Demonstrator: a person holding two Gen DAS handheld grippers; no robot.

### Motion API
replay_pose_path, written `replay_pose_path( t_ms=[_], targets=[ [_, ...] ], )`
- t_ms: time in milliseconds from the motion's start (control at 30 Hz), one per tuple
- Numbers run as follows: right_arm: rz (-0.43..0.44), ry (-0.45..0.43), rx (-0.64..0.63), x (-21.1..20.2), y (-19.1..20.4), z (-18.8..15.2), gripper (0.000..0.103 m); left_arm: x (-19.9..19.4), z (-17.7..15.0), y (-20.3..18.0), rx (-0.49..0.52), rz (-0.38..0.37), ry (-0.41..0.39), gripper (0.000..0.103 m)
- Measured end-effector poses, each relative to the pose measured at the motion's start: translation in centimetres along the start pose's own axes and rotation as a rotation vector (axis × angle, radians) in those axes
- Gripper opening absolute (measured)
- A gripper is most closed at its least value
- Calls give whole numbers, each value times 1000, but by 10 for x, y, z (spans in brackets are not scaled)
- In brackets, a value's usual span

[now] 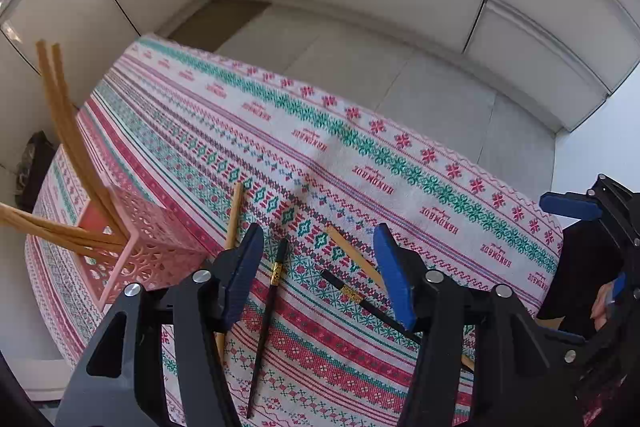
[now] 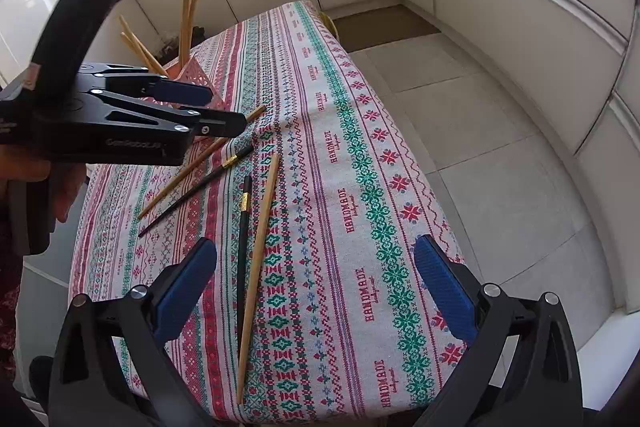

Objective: Organize utensils

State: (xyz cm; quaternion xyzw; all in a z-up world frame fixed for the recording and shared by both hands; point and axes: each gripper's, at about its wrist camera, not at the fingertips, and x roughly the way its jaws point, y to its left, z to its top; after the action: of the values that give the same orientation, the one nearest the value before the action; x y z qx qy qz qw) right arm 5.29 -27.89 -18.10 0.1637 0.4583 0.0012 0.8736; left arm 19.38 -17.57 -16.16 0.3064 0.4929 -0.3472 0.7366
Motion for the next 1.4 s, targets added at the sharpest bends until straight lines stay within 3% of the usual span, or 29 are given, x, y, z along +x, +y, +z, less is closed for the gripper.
replay_pose_path(
  t_ms=[100,133,200,267,433,600,700,933,1100,1200,1300,1400],
  targets=[
    [16,35,47,4,-10,1,96,28,8,9,-8,9,123,39],
    [23,43,62,5,-13,2,96,34,10,13,-18,8,149,31],
    [42,56,90,8,-16,4,96,43,17,23,-44,34,186,26],
    [68,70,111,8,-18,4,96,52,27,32,-62,68,217,14],
    [116,98,135,10,-15,4,96,74,47,42,-49,140,313,12],
    [134,101,156,10,-22,7,96,80,25,25,101,76,443,12],
    [133,114,181,12,-29,7,96,76,6,32,102,46,463,12],
    [147,94,162,10,-21,9,96,86,-13,54,14,-15,420,8],
    [135,35,32,5,8,12,96,74,-40,61,-77,-35,339,6],
    [150,27,-39,9,25,16,92,52,-74,66,-197,-67,243,6],
    [128,23,-180,15,52,23,77,14,-116,81,-359,-92,100,6],
    [149,38,-294,27,76,26,73,-33,-161,91,-495,-118,-69,6]
  ],
)
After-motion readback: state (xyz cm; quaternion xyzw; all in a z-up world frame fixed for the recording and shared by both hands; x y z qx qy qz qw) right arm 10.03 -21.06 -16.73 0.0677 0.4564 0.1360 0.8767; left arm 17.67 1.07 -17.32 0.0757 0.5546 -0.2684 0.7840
